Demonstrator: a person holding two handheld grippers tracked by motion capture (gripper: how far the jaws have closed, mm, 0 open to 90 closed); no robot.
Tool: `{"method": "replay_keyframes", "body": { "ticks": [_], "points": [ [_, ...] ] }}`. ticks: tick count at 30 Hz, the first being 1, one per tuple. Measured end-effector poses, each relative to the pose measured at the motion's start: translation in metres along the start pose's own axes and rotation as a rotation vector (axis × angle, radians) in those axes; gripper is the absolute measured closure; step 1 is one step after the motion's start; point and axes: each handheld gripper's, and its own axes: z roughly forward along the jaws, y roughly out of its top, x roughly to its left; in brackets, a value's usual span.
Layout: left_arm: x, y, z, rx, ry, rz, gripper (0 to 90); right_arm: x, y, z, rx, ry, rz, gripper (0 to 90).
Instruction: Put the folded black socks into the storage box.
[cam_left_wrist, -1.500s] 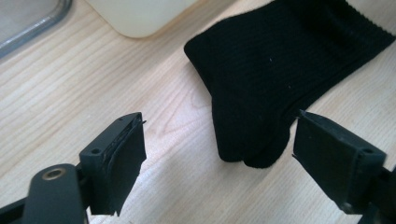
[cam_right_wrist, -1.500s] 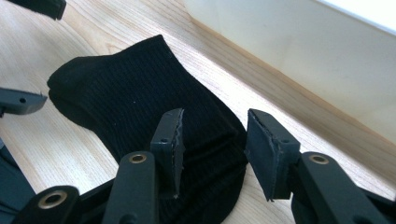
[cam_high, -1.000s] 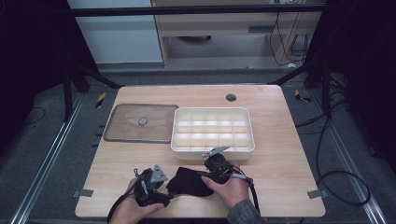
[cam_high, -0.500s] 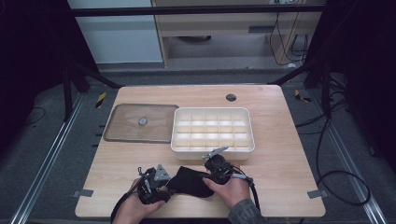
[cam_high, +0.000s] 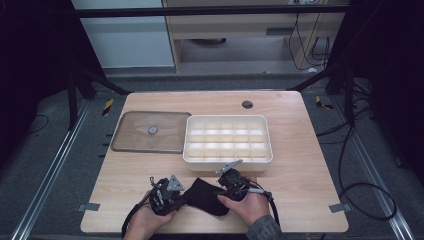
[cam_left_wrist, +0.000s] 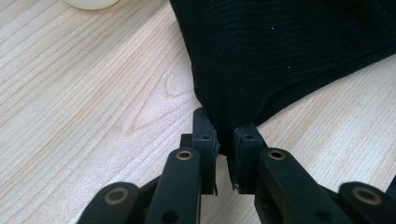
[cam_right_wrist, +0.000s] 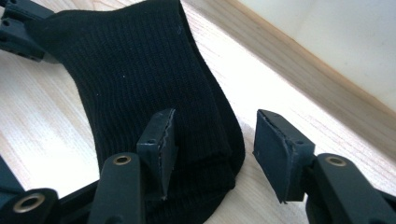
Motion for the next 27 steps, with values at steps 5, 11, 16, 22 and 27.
{"method": "replay_keyframes", "body": {
  "ticks": [5, 11, 16, 22, 27],
  "points": [
    [-0.001, 0.0, -0.001, -0.001, 0.005, -0.003, 82.8, 0.001, 0.0, -0.004, -0.015, 0.009, 0.004, 47.4],
    [-0.002, 0.0, -0.004, -0.007, 0.009, -0.004, 83.0, 0.004, 0.001, -0.002, -0.003, -0.002, -0.007, 47.5],
    [-0.001, -0.001, -0.006, -0.015, 0.016, -0.007, 83.2, 0.007, -0.003, -0.002, 0.011, 0.0, -0.018, 49.2],
    [-0.001, -0.001, -0.008, -0.013, 0.028, -0.008, 83.6, 0.009, -0.008, 0.002, 0.026, 0.019, -0.029, 50.4],
    [0.001, -0.001, -0.009, -0.02, 0.03, -0.014, 83.9, 0.011, -0.011, 0.003, 0.031, 0.026, -0.054, 55.1]
  ]
}}
